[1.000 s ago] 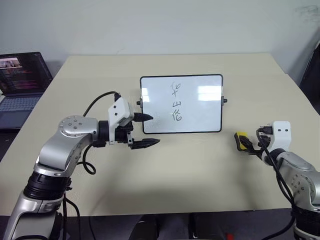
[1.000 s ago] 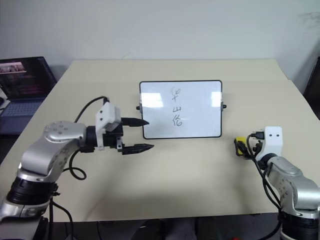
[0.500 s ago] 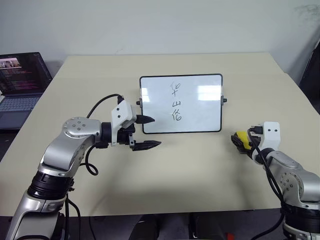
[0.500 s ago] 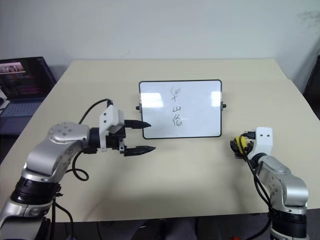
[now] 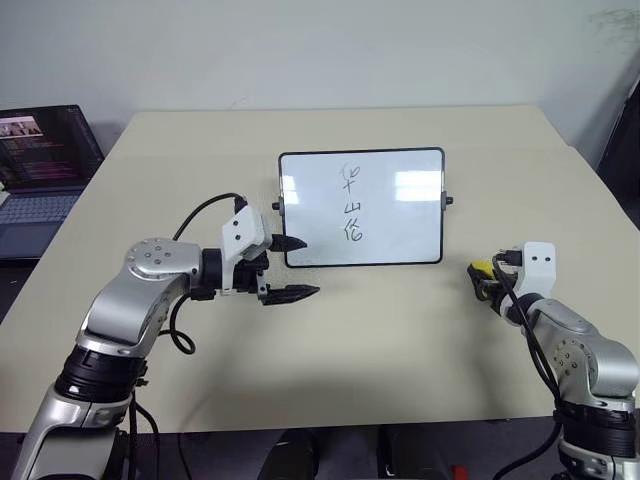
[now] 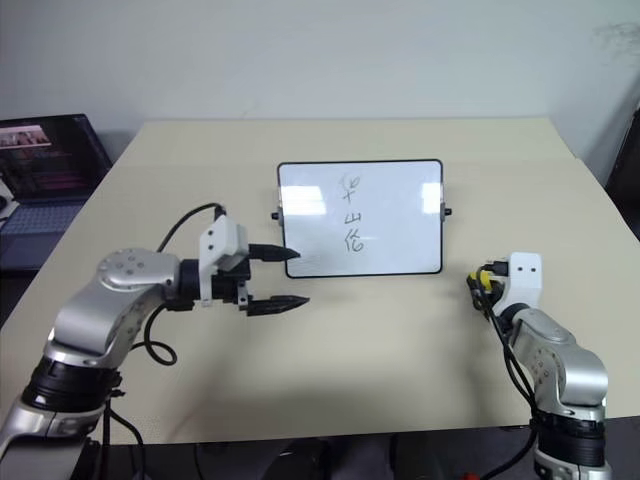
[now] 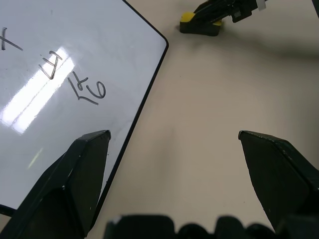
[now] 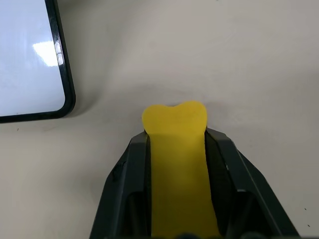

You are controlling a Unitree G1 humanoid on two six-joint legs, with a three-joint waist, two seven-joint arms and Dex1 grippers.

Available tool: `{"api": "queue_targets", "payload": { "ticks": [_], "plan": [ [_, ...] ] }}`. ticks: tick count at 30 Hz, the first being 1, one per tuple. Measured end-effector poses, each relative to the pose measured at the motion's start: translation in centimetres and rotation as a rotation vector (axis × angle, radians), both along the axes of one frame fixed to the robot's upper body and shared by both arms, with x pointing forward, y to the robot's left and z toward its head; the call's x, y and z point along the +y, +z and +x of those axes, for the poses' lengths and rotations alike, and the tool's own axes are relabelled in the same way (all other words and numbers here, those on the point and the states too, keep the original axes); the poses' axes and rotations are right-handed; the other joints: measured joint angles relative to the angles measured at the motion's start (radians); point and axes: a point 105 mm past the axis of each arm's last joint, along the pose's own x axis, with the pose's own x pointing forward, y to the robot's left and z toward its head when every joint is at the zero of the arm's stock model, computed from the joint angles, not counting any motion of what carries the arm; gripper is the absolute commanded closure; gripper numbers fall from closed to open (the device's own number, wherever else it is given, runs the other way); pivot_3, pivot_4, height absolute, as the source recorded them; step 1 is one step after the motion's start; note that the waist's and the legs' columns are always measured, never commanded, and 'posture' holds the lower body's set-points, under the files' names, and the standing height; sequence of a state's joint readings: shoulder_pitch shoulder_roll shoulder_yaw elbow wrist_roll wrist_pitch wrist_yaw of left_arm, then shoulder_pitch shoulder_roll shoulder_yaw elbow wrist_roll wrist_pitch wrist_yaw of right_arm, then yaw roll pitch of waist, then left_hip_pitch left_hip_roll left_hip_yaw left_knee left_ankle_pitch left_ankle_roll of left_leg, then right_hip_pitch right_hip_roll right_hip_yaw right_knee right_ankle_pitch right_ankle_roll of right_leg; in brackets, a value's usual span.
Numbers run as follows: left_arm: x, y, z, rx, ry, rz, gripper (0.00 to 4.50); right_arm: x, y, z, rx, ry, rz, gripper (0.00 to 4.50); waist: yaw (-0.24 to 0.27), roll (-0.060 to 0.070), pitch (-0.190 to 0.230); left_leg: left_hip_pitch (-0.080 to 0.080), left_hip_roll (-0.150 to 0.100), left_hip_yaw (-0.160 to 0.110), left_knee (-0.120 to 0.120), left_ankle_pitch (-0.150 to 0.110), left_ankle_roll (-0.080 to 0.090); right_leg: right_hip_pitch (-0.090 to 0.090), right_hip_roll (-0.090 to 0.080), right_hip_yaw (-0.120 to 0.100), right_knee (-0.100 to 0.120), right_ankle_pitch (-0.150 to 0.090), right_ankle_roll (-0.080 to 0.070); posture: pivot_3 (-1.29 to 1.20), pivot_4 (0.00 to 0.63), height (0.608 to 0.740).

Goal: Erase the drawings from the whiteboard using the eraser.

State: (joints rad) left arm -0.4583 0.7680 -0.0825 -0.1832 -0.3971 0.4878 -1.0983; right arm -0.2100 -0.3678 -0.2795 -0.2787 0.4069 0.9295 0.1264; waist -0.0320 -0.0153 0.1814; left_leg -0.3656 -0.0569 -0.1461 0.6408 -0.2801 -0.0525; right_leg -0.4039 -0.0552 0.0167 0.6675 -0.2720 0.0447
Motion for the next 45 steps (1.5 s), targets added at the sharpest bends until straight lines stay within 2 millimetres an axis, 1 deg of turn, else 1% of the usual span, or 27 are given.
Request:
{"api": "queue_targets", "payload": {
  "ticks": [3,6,9,11,14,16,18,20,23,25,27,29,32,37,42,45],
  "plan": [
    [0.2,-0.3,0.1,0.005,0.024,-0.001,0.0,0.1,0.0,0.0,-0.001,0.003,0.0,3.37,0.0,0.0,0.0,0.0,0.0,0.0,0.0,0.0,0.0,0.0,0.0,0.0,0.001,0.0,0.0,0.0,0.15,0.74],
    [0.7,-0.6,0.6,-0.006,0.086,0.017,0.0,0.5,0.2,0.0,-0.011,0.034,-0.013,3.37,0.0,0.0,0.0,0.0,0.0,0.0,0.001,0.0,0.0,-0.001,0.0,0.0,0.002,0.0,0.0,0.0,0.15,0.74],
    [1.3,-0.5,1.2,-0.013,0.156,0.018,0.0,1.3,1.3,-0.4,-0.072,0.131,-0.129,3.37,0.0,0.0,0.0,0.0,-0.001,0.001,0.002,0.0,0.0,-0.001,0.0,0.001,0.004,0.0,0.0,0.0,0.15,0.74],
    [2.2,-0.4,1.8,-0.011,0.24,0.019,0.0,2.6,3.1,-0.5,-0.162,0.221,-0.238,3.37,-0.002,0.0,0.0,0.001,0.0,0.001,0.003,0.0,0.0,-0.001,0.0,0.001,0.006,0.0,0.0,0.0,0.15,0.74],
    [2.9,0.1,2.8,-0.027,0.337,0.016,0.0,4.7,5.4,-0.3,-0.282,0.325,-0.337,3.37,-0.003,-0.001,0.0,0.001,0.0,0.001,0.004,0.0,0.0,-0.001,0.0,0.001,0.007,-0.001,0.001,0.0,0.15,0.74],
    [3.0,1.0,3.9,-0.063,0.399,0.001,0.0,7.2,7.0,0.3,-0.357,0.412,-0.386,3.38,-0.003,-0.001,0.001,0.001,0.0,0.001,0.005,0.0,0.0,-0.001,0.0,0.001,0.008,-0.001,0.002,0.0,0.15,0.74],
    [3.1,1.6,4.4,-0.086,0.436,-0.004,0.0,9.5,8.5,0.8,-0.423,0.493,-0.424,3.38,-0.004,-0.002,0.001,0.002,0.0,0.002,0.005,0.0,0.0,-0.001,0.0,0.001,0.009,0.0,0.001,0.0,0.15,0.74],
    [3.4,1.8,4.6,-0.085,0.462,-0.011,0.0,11.1,9.3,1.4,-0.459,0.536,-0.436,3.38,-0.003,-0.002,0.001,0.002,0.0,0.001,0.005,0.001,-0.001,-0.001,0.0,0.001,0.009,0.0,0.0,0.0,0.15,0.74],
    [3.7,1.8,4.9,-0.077,0.492,-0.017,0.0,13.9,9.8,3.2,-0.483,0.587,-0.444,3.38,-0.003,-0.002,0.001,0.001,0.0,0.001,0.005,0.002,-0.003,-0.002,0.0,0.001,0.01,0.0,0.0,0.0,0.15,0.74],
    [3.7,1.9,5.0,-0.078,0.506,-0.018,0.0,15.2,10.2,4.0,-0.499,0.605,-0.447,3.38,-0.002,-0.002,0.001,0.001,0.0,0.001,0.005,0.002,-0.004,-0.003,0.0,0.001,0.009,0.0,0.0,0.0,0.15,0.74],
    [3.8,2.1,5.4,-0.083,0.533,-0.032,0.0,16.3,10.9,5.3,-0.519,0.609,-0.467,3.38,-0.001,-0.003,0.001,0.0,-0.001,0.001,0.005,0.002,-0.004,-0.004,0.0,0.002,0.009,0.0,0.0,0.0,0.15,0.74],
    [3.6,2.5,5.8,-0.084,0.548,-0.049,0.0,17.2,11.9,6.7,-0.545,0.603,-0.496,3.38,-0.001,-0.003,0.002,0.0,-0.001,0.001,0.005,0.002,-0.004,-0.004,0.0,0.002,0.009,0.0,0.0,0.0,0.15,0.74],
    [3.2,2.7,6.0,-0.083,0.553,-0.068,0.0,18.0,12.9,8.0,-0.584,0.596,-0.533,3.38,-0.001,-0.003,0.002,0.0,-0.001,0.001,0.004,0.002,-0.004,-0.004,0.0,0.001,0.009,0.0,0.0,0.0,0.15,0.74],
    [3.0,2.5,6.1,-0.065,0.558,-0.074,0.0,18.5,12.7,9.5,-0.598,0.574,-0.568,3.38,-0.004,-0.003,0.002,-0.001,-0.001,0.001,0.004,0.002,-0.004,-0.006,-0.001,0.003,0.01,0.0,-0.001,0.0,0.15,0.74],
    [2.7,2.4,6.2,-0.063,0.561,-0.088,0.0,19.7,13.4,10.7,-0.627,0.567,-0.591,3.38,-0.017,-0.003,0.002,-0.001,-0.001,0.002,0.004,0.002,-0.004,-0.007,0.0,0.004,0.011,0.0,-0.001,0.0,0.15,0.74],
    [2.6,2.4,6.2,-0.062,0.562,-0.092,0.0,20.3,12.9,11.3,-0.615,0.574,-0.589,3.38,-0.025,-0.003,0.002,-0.001,-0.001,0.002,0.004,0.002,-0.004,-0.007,0.0,0.004,0.011,0.0,-0.001,0.0,0.15,0.74]
  ]
}}
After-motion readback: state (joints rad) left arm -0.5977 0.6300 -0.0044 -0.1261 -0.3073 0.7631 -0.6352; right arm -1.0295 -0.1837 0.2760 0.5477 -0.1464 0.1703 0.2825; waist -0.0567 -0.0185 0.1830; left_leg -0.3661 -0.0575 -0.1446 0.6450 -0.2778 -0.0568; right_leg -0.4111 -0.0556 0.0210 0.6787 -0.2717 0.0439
